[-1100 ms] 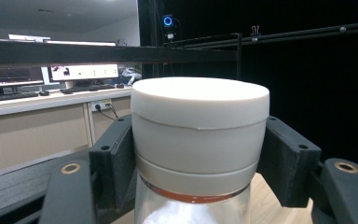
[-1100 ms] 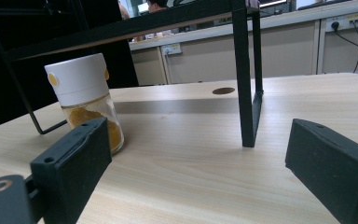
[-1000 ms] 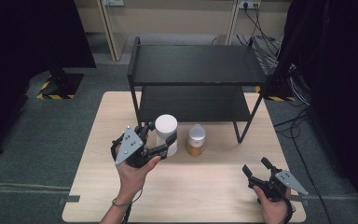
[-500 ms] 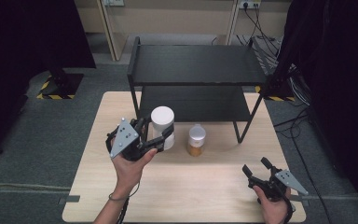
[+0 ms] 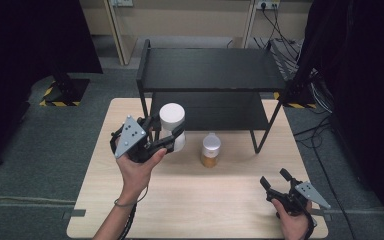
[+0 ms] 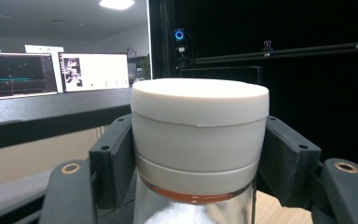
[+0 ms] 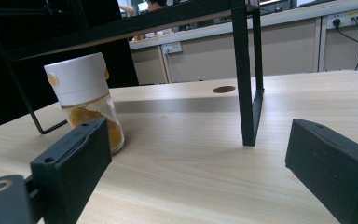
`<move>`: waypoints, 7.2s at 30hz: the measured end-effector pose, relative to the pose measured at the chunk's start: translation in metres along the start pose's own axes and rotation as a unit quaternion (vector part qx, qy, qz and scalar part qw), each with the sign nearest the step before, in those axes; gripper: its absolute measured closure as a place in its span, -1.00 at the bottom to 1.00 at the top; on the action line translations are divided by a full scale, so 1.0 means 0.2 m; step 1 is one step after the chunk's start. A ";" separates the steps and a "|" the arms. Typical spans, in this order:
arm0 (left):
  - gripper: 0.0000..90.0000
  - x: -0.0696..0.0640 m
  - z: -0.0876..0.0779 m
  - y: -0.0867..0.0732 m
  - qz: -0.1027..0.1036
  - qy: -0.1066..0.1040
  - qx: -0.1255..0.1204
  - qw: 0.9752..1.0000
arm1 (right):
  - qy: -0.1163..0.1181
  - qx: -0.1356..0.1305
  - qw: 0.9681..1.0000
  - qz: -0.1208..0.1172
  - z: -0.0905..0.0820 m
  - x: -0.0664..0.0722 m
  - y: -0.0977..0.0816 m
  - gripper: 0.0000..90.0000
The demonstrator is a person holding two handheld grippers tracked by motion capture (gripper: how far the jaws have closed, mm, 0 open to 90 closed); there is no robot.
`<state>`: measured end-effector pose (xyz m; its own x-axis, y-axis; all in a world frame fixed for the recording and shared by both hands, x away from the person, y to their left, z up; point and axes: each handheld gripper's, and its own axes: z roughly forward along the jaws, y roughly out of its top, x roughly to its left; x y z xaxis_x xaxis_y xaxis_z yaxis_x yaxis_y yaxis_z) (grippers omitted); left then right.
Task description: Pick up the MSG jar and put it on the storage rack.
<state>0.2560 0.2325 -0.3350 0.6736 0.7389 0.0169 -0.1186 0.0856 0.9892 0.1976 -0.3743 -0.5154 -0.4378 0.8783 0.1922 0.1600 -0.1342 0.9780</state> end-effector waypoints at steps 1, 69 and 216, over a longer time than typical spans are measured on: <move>-0.26 0.00 0.00 0.00 0.000 0.001 -0.001 1.000 | 0.000 0.000 1.000 0.001 0.00 0.00 0.00 -0.84; -0.26 0.12 0.22 0.48 0.006 0.038 -0.020 0.999 | 0.002 -0.001 1.000 0.011 0.00 -0.01 0.00 -0.84; -0.93 0.08 0.07 -0.01 0.062 0.101 -0.028 0.993 | 0.008 0.005 1.000 0.003 0.01 -0.02 0.01 -0.84</move>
<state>0.2775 0.2351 -0.3350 0.4917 0.8646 0.1038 -0.2364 0.0178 0.9715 0.2006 -0.3775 -0.5145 -0.4508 0.8702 0.1986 0.1709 -0.1342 0.9761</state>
